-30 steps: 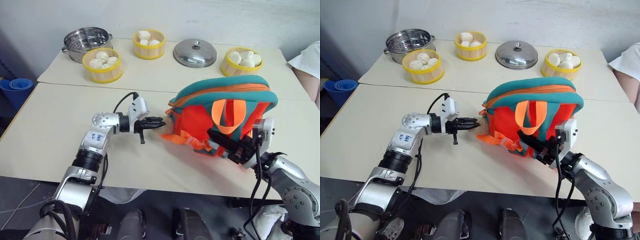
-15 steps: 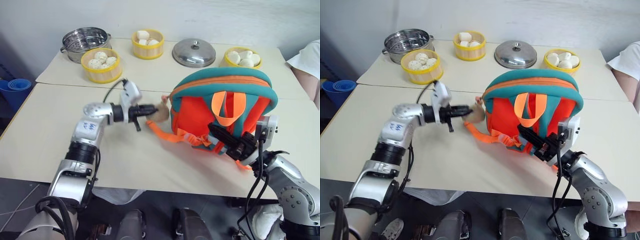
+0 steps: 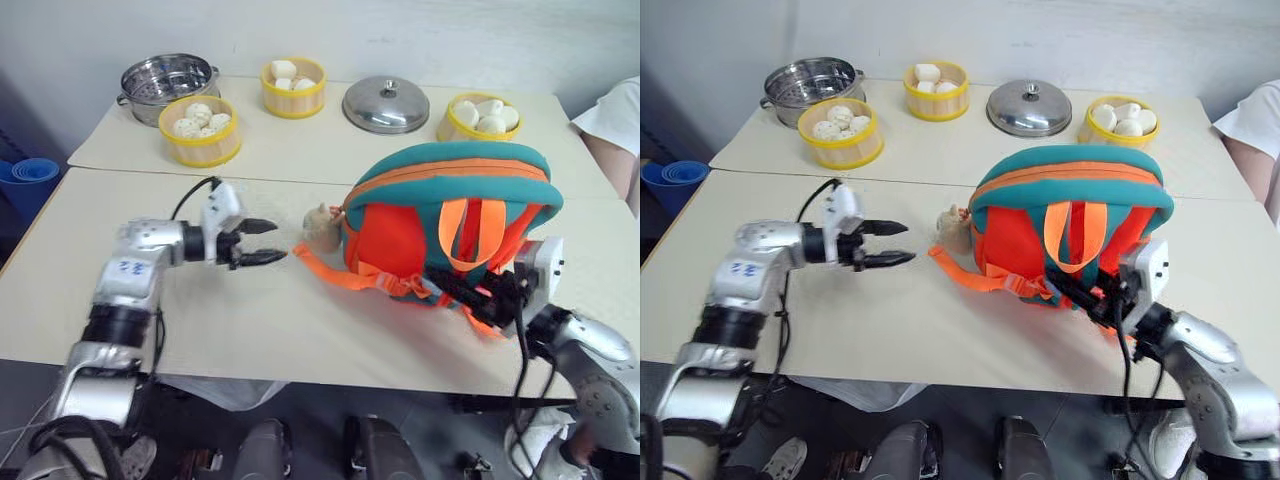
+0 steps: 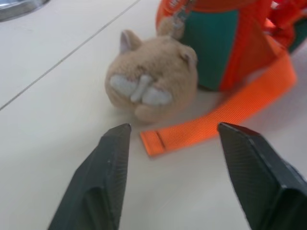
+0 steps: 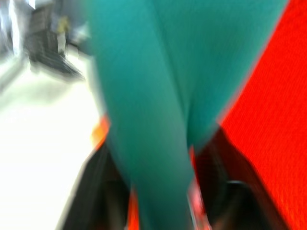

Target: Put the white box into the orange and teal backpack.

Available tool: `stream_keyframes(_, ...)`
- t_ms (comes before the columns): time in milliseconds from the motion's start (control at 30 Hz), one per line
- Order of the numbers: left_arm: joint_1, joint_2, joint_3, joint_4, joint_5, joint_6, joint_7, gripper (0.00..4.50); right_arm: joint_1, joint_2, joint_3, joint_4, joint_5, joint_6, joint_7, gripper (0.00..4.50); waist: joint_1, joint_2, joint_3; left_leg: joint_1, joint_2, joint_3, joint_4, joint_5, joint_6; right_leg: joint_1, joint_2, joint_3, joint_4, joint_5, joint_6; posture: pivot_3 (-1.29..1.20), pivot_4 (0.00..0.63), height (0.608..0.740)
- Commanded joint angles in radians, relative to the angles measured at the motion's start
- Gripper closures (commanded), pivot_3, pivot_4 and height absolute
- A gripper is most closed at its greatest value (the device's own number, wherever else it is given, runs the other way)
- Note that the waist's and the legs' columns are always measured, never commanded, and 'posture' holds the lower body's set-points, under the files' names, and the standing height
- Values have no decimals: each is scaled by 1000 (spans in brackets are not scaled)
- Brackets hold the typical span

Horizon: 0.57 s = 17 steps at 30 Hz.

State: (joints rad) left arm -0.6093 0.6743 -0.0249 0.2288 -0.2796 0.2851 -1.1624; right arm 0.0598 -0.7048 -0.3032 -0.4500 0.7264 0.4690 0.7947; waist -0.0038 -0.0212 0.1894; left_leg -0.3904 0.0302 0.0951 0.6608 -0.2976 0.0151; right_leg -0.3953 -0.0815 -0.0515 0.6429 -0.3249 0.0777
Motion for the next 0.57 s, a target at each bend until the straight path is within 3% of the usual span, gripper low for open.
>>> stream_keyframes(33, 108, 52, 76, -132, -68, -50, -63, 164, 84, -86, -99, -25, -4, -32, 133, 1478, 1, 0, 0, 0, 0, 0, 0, 0, 0, 1, 0, 0, -1, 0, 0, 0, 150, 740)
stream_keyframes(200, 375, 108, 216, -215, -92, -164, -70, 0, 246, -148, -239, 203, -191, -325, 312, 9, 3, 0, 0, 2, 0, -1, 0, -5, 6, 4, -2, -1, -9, 0, 0, 0, 150, 740)
stream_keyframes(333, 478, 121, 240, -235, -61, -224, -41, 0, 213, -144, -260, 386, -282, -550, 354, 9, 0, 0, 0, 4, 0, -1, 0, -5, 7, 5, -3, 0, -10, 0, 0, 0, 150, 740)
stream_keyframes(567, 508, 100, 225, -243, -68, -244, 13, 0, 144, -135, -227, 481, -331, -667, 335, 9, 0, 2, -1, 6, 0, -1, -11, 1, -1, 2, -3, -1, -10, -1, -3, 0, 150, 740)
